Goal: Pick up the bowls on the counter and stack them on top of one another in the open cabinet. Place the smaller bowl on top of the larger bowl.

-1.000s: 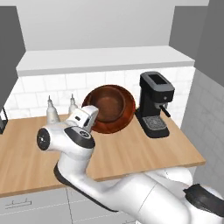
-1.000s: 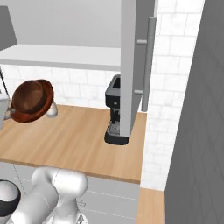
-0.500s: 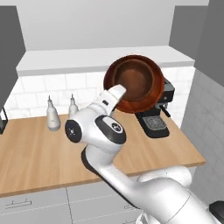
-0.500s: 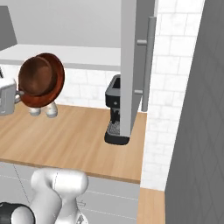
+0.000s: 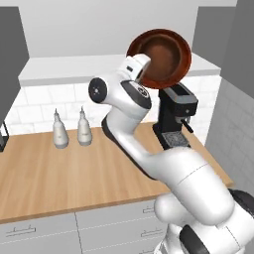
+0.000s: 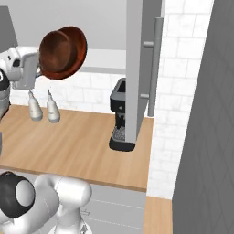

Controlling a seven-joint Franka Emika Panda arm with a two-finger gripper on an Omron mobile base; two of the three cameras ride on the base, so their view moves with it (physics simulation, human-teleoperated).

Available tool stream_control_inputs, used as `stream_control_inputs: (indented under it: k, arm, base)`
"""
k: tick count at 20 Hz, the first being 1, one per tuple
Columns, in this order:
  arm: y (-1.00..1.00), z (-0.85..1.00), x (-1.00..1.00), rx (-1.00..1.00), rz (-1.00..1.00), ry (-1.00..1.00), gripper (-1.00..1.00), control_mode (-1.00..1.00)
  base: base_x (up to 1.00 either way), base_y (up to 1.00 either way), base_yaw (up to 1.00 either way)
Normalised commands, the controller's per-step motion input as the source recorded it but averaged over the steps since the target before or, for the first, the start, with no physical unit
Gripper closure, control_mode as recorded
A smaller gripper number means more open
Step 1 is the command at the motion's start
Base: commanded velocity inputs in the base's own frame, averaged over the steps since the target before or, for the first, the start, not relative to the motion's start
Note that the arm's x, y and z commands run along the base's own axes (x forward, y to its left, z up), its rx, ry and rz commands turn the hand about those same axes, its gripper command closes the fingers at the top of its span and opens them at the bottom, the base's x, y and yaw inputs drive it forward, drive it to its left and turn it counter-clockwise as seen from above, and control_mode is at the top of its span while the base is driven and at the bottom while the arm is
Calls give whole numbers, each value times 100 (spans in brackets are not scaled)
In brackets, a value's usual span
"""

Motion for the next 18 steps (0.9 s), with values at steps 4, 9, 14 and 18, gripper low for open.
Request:
stream_control_inputs:
  k: [4,9,14,18]
  arm:
    - [-21,7,100,1,1,28,100,-100]
    - [-19,0,100,0,0,28,100,-100]
    - [-24,0,100,1,0,14,100,-100]
    - [-23,0,100,0,0,5,-100,-100]
  base:
    - [0,0,0]
    - [0,0,0]
    - [0,0,0]
    - [0,0,0]
